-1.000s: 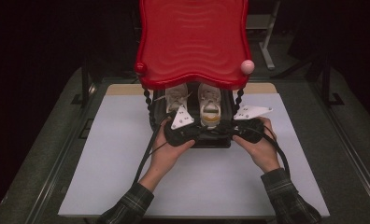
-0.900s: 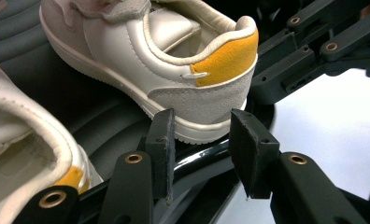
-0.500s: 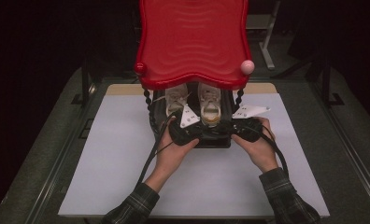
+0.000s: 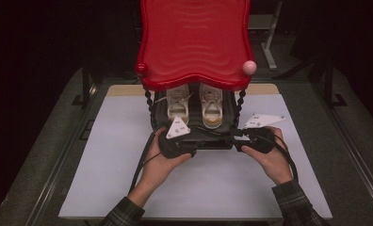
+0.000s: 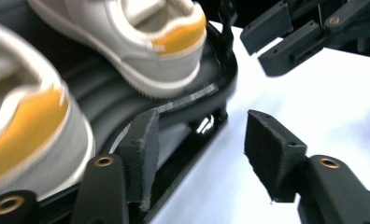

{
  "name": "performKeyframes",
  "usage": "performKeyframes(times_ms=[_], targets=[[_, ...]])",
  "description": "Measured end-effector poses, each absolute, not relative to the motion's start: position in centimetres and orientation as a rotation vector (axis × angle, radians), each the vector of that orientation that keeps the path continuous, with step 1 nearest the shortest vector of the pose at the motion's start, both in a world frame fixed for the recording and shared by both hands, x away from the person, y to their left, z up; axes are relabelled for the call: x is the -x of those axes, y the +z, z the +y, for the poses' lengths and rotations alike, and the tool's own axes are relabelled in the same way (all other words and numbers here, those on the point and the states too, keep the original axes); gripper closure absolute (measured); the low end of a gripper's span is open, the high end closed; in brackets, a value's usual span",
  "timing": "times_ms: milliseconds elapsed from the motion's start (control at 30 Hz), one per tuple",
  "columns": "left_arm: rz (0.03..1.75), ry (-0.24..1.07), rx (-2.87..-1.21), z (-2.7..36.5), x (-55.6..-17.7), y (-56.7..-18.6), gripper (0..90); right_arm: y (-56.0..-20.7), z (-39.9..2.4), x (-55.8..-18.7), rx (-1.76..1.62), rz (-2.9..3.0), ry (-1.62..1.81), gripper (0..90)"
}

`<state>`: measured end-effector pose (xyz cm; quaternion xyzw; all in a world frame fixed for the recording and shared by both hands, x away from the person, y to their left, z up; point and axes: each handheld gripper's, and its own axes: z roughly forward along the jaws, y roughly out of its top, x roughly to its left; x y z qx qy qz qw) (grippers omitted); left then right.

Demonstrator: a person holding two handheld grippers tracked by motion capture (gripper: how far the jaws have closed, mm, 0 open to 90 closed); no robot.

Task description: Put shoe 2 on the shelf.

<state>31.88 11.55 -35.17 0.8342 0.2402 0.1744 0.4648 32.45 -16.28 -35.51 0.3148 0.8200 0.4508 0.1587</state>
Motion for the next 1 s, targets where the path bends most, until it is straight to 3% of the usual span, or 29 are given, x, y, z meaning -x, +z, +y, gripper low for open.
performKeyframes(times_ms=[167, 233, 533, 1000], targets=[[0.586, 0.4, -2.103, 13.9, -30.7, -35.7, 32.9, -36.0, -17.0, -31.4, -0.91, 2.354, 1.272, 50.7], [0.601, 0.386, -2.119, 15.1, -30.4, -36.1, 29.6, -36.4, -17.7, -30.7, -0.925, 2.353, 1.267, 44.0], [0.701, 0.385, -2.151, 21.3, -29.2, -38.4, 22.7, -38.5, -19.6, -29.1, -0.987, 2.356, 1.231, 30.1], [0.898, 0.405, -2.201, 29.7, -27.2, -42.0, 18.6, -42.0, -23.4, -26.8, -1.122, 2.316, 1.119, 21.5]])
